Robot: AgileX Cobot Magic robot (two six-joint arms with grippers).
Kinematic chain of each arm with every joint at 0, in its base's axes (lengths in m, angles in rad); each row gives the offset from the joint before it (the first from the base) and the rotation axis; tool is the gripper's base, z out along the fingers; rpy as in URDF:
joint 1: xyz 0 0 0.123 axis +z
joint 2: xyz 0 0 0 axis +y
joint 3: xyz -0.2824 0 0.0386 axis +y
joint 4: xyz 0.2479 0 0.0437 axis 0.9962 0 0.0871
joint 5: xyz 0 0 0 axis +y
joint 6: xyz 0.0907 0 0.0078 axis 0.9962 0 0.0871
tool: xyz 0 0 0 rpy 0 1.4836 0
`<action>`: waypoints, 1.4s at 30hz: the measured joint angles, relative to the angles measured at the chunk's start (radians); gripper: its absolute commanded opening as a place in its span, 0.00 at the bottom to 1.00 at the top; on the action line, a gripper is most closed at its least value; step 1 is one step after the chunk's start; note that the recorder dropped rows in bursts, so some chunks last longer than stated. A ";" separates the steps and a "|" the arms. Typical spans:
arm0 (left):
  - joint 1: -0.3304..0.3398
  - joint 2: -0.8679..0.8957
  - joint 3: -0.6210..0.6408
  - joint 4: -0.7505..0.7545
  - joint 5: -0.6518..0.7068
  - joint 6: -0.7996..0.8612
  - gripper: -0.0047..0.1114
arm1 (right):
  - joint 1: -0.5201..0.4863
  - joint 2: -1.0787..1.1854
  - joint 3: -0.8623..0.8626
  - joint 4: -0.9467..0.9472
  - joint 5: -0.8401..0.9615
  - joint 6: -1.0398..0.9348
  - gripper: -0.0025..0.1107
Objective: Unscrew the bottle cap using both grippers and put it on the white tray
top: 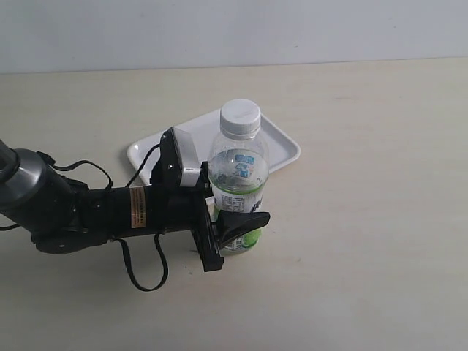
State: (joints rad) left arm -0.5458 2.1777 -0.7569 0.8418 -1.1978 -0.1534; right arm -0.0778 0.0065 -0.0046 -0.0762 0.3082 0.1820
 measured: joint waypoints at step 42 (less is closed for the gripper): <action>0.000 -0.069 0.000 0.068 0.129 -0.048 0.04 | 0.000 0.752 -0.833 0.228 0.381 -0.062 0.02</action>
State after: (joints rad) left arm -0.5458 2.1085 -0.7569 0.9093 -1.0692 -0.2018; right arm -0.0778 0.7582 -0.8375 0.1514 0.6890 0.1197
